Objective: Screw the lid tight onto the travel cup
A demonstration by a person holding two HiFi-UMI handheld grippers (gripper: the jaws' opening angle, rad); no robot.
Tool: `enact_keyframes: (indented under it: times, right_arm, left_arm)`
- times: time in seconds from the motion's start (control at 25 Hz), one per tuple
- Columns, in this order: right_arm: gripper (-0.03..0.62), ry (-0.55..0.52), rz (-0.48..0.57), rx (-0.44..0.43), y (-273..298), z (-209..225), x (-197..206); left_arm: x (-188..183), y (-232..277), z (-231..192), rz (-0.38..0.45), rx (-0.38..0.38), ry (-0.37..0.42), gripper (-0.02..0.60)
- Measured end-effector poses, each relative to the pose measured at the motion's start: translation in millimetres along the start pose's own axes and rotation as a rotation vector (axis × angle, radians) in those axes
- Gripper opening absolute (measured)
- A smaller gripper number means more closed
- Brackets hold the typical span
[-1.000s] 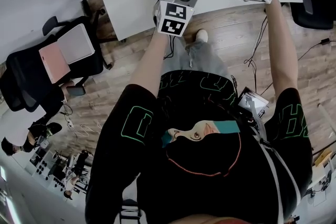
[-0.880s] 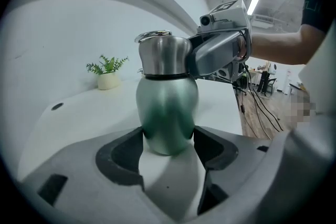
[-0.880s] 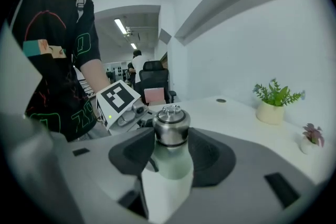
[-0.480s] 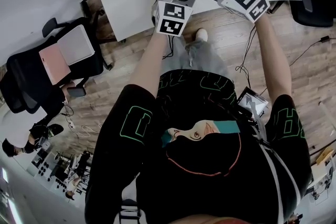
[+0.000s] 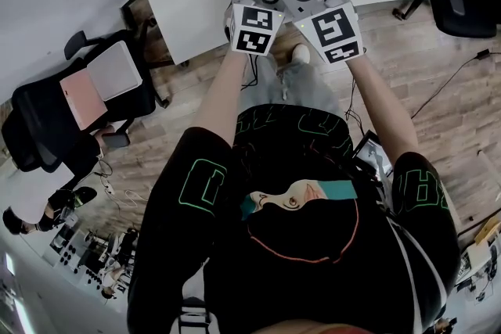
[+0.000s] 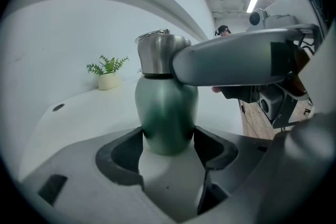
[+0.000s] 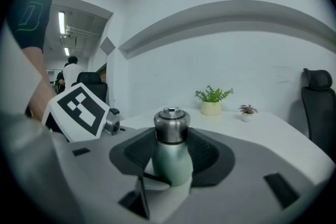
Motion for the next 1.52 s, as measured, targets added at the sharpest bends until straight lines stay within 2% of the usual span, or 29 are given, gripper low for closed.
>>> enact_keyframes:
  times: [0.16, 0.32, 0.52, 0.72, 0.84, 0.92, 1.04, 1.16, 1.4, 1.52]
  right_arm:
    - [0.198, -0.014, 0.034, -0.077, -2, 6, 1]
    - [0.221, -0.068, 0.067, -0.245, -2, 23, -8]
    - [0.253, -0.176, 0.021, -0.472, 9, 38, -22]
    - [0.264, -0.212, -0.022, -0.631, 25, 35, -29]
    - [0.234, -0.214, -0.021, -0.676, 28, 33, -26]
    - [0.232, -0.188, -0.002, -0.65, 26, 34, -23]
    - [0.23, -0.135, 0.038, -0.548, 21, 30, -20]
    - [0.23, -0.096, 0.065, -0.407, 15, 21, -17]
    - [0.23, -0.022, 0.1, -0.062, 7, 3, -9]
    - [0.23, 0.0, 0.101, -0.002, 7, -1, -7]
  left_arm:
    - [1, 0, 0, -0.001, 0.0, -0.001, 0.313]
    - [-1, 0, 1, -0.003, 0.002, -0.002, 0.313]
    - [0, -1, 0, -0.006, -0.001, -0.003, 0.313]
    - [-1, -1, 2, -0.007, 0.002, -0.003, 0.313]
    - [-1, -1, 2, -0.009, 0.003, -0.005, 0.313]
    - [-1, -1, 3, -0.009, 0.001, -0.001, 0.313]
    - [-2, -1, 3, -0.007, 0.0, 0.001, 0.313]
    - [-1, -1, 3, -0.008, -0.003, -0.002, 0.313]
    - [-1, 0, 2, -0.012, 0.0, 0.002, 0.313]
    - [-1, 0, 1, -0.015, 0.002, 0.0, 0.314]
Point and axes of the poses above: the fingertips, and each gripper's own axes: y forward along the fingers, z to its right, x out of its underside, the point moved 7 cm from there along -y, backward along the fingers, and after that the axes turned 9 degrees about x, right-handed, at the moved point
